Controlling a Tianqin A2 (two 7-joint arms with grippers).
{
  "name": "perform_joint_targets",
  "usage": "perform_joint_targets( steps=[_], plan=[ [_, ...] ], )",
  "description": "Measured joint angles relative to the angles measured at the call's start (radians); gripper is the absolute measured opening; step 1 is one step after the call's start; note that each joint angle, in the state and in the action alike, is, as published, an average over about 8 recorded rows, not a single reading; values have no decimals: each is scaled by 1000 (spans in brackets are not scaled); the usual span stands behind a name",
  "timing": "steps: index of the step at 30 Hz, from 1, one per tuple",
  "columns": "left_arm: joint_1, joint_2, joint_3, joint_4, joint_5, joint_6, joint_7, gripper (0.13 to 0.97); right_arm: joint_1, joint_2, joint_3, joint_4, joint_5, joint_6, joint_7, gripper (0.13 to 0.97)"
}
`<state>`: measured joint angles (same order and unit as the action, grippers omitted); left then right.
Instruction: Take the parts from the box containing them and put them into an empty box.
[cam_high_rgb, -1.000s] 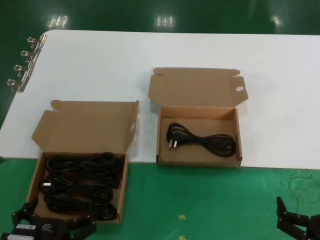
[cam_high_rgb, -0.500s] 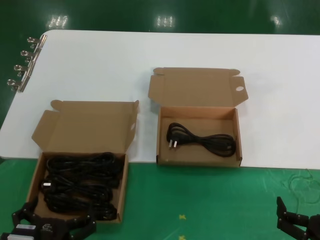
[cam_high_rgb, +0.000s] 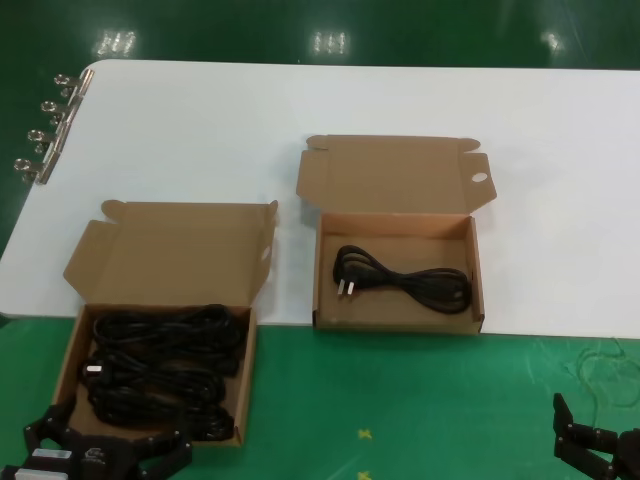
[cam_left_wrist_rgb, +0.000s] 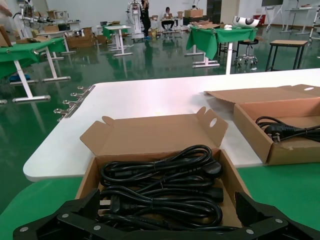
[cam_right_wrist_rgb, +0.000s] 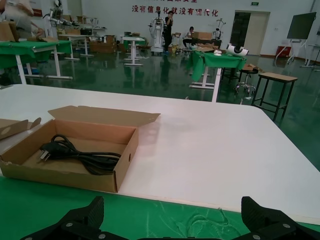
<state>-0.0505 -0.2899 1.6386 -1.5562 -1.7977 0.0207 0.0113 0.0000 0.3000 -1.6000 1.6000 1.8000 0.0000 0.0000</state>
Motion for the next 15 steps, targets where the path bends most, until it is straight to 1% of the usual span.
perform_joint_targets(
  steps=[15],
  plan=[
    [0,0,0,0,0,0,0,966,0,0,0,0,0,0,0,966]
  ],
)
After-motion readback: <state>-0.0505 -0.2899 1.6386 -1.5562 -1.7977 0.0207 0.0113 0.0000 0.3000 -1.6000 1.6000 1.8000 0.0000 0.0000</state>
